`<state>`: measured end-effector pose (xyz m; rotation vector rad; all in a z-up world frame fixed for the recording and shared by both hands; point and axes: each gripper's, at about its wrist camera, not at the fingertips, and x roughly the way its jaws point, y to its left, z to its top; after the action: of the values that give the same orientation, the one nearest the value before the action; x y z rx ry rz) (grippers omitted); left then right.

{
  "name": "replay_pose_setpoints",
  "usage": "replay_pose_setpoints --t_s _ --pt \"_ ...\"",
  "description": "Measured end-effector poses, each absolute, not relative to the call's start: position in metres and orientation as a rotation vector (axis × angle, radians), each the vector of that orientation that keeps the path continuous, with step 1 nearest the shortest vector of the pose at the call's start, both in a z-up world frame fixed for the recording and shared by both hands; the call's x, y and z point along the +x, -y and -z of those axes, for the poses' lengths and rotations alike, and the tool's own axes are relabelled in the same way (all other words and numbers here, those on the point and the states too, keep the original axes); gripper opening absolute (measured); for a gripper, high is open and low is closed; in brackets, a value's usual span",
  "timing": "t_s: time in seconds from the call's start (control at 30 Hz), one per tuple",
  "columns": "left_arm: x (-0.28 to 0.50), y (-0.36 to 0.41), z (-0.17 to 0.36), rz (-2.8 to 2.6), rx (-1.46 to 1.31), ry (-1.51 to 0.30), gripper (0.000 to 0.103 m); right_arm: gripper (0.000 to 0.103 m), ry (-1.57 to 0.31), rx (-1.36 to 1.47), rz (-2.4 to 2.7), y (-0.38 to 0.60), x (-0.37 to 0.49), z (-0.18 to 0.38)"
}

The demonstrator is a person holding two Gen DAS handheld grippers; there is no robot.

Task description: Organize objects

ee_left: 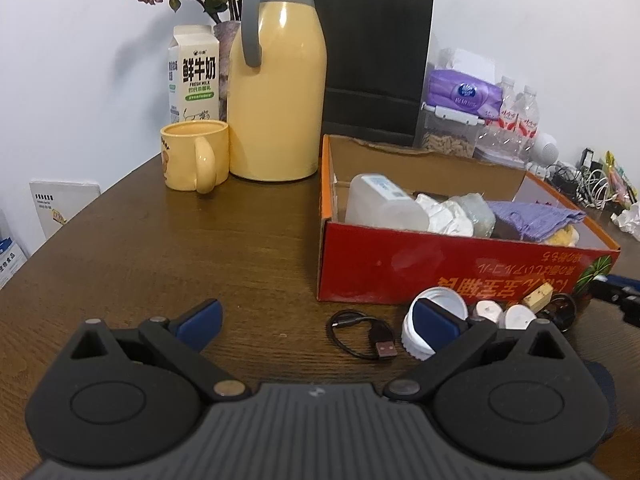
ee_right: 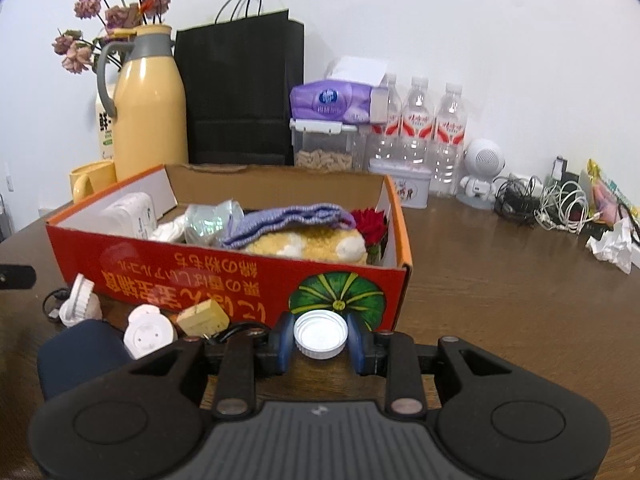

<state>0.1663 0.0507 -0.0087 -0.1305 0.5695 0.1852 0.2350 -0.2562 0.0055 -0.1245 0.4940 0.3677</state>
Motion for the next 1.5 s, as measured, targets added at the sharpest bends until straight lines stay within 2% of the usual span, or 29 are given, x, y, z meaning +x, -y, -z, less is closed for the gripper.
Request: replay_pose_setpoints --t_s 0.2,0.83,0.93,1.07,1.13,1.2,1.33,1.4,1.5 --pt "0.177 -0.053 0.02 -0.203 -0.121 -0.643 0.103 0.027 -0.456 -0.102 -0.374 0.261 0.226 -0.013" --pt "0.189 -0.044 0.033 -0.173 -0.065 -0.709 0.101 0.027 -0.432 -0.083 -0.407 0.262 0.217 -0.018" --pt "0.193 -0.043 0.033 -0.172 -0.053 -0.709 0.095 0.027 -0.431 -0.082 -0.412 0.262 0.217 -0.018" --pt "0.196 -0.043 0.033 -0.153 -0.044 -0.693 0.08 0.027 -0.431 -0.083 -0.416 0.261 0.216 -0.018" --pt "0.196 -0.042 0.032 -0.134 -0.04 -0.681 0.067 0.027 -0.432 -0.084 -0.417 0.261 0.216 -0.018" --pt "0.194 -0.04 0.03 -0.109 -0.038 -0.669 0.042 0.027 -0.434 -0.084 -0.418 0.261 0.216 -0.018" --pt "0.192 -0.037 0.03 -0.081 -0.035 -0.66 0.041 0.027 -0.438 -0.086 -0.418 0.26 0.216 -0.018" --pt "0.191 -0.038 0.029 -0.085 -0.037 -0.651 0.035 0.027 -0.438 -0.087 -0.419 0.26 0.216 -0.017" --pt "0.19 -0.039 0.028 -0.09 -0.04 -0.647 0.033 0.027 -0.439 -0.088 -0.418 0.26 0.216 -0.017"
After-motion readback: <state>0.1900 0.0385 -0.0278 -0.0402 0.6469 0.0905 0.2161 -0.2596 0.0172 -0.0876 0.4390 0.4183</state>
